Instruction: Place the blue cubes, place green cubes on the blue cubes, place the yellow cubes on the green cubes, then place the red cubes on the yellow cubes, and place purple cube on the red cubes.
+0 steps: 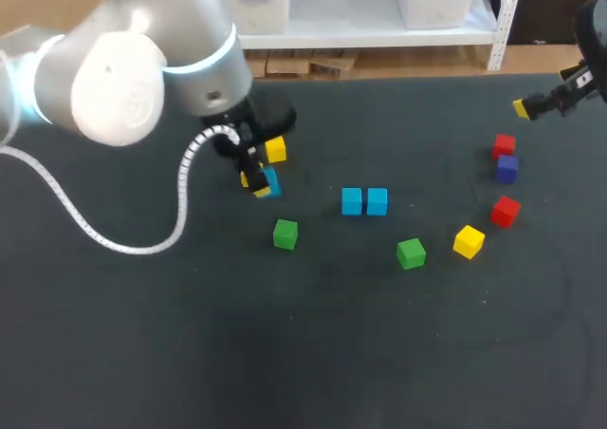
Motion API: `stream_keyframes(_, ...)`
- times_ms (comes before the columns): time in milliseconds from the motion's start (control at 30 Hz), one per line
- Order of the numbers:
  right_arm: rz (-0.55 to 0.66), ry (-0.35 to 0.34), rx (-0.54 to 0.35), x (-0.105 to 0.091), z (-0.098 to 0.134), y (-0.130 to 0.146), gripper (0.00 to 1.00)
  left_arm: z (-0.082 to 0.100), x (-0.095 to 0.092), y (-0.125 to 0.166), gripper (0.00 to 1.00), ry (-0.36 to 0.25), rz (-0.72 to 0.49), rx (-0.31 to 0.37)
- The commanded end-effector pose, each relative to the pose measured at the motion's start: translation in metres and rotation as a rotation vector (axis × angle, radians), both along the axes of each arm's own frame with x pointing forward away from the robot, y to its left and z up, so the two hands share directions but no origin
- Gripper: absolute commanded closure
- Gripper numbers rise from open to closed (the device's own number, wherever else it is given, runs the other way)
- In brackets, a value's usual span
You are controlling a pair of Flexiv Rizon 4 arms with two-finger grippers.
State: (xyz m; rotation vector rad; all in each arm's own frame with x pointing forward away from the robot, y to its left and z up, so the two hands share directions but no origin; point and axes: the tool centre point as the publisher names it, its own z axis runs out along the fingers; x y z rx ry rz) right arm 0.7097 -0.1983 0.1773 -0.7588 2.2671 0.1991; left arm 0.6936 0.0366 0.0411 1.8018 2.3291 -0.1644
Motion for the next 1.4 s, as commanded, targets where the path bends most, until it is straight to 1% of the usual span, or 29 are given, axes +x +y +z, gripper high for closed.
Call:
stream_keyframes(33,-0.007,-0.01,-0.002,0.0,-0.002,0.002,0.0,0.008,0.0,0.005,1.0,0.002,-0.063,-0.004)
stream_keyframes(167,-0.007,-0.01,-0.002,0.0,-0.002,0.002,0.0,0.014,-0.001,-0.002,1.0,-0.005,-0.082,-0.01)
stream_keyframes(233,-0.007,-0.01,-0.002,0.0,-0.002,0.002,0.0,0.014,-0.002,-0.006,1.0,-0.019,-0.107,-0.008)
stream_keyframes(300,-0.007,-0.01,-0.002,0.0,-0.002,0.002,0.0,0.015,-0.001,-0.012,1.0,-0.016,-0.111,-0.007)
stream_keyframes(467,-0.007,-0.01,-0.002,0.0,-0.002,0.002,0.0,0.015,-0.008,-0.029,1.0,-0.033,-0.177,0.018)
stream_keyframes(667,-0.007,-0.01,-0.002,0.0,-0.002,0.002,0.0,0.022,-0.016,-0.049,1.0,-0.043,-0.236,0.014)
stream_keyframes(767,-0.007,-0.01,-0.002,0.0,-0.002,0.002,0.0,0.022,-0.018,-0.056,1.0,-0.038,-0.252,0.02)
stream_keyframes(833,-0.007,-0.01,-0.002,0.0,-0.002,0.002,0.0,0.018,-0.018,-0.059,1.0,-0.023,-0.251,0.033)
stream_keyframes(967,-0.007,-0.01,-0.002,0.0,-0.002,0.002,0.0,0.002,-0.014,-0.064,1.0,0.025,-0.216,0.057)
stream_keyframes(1067,-0.007,-0.01,-0.002,0.0,-0.002,0.002,0.0,-0.01,-0.013,-0.065,1.0,0.035,-0.219,0.065)
stream_keyframes(1167,-0.007,-0.01,-0.002,0.0,-0.002,0.002,0.0,-0.017,-0.011,-0.069,1.0,0.04,-0.222,0.069)
stream_keyframes(1400,-0.007,-0.01,-0.002,0.0,-0.002,0.002,0.0,-0.024,-0.009,-0.074,1.0,0.048,-0.237,0.067)
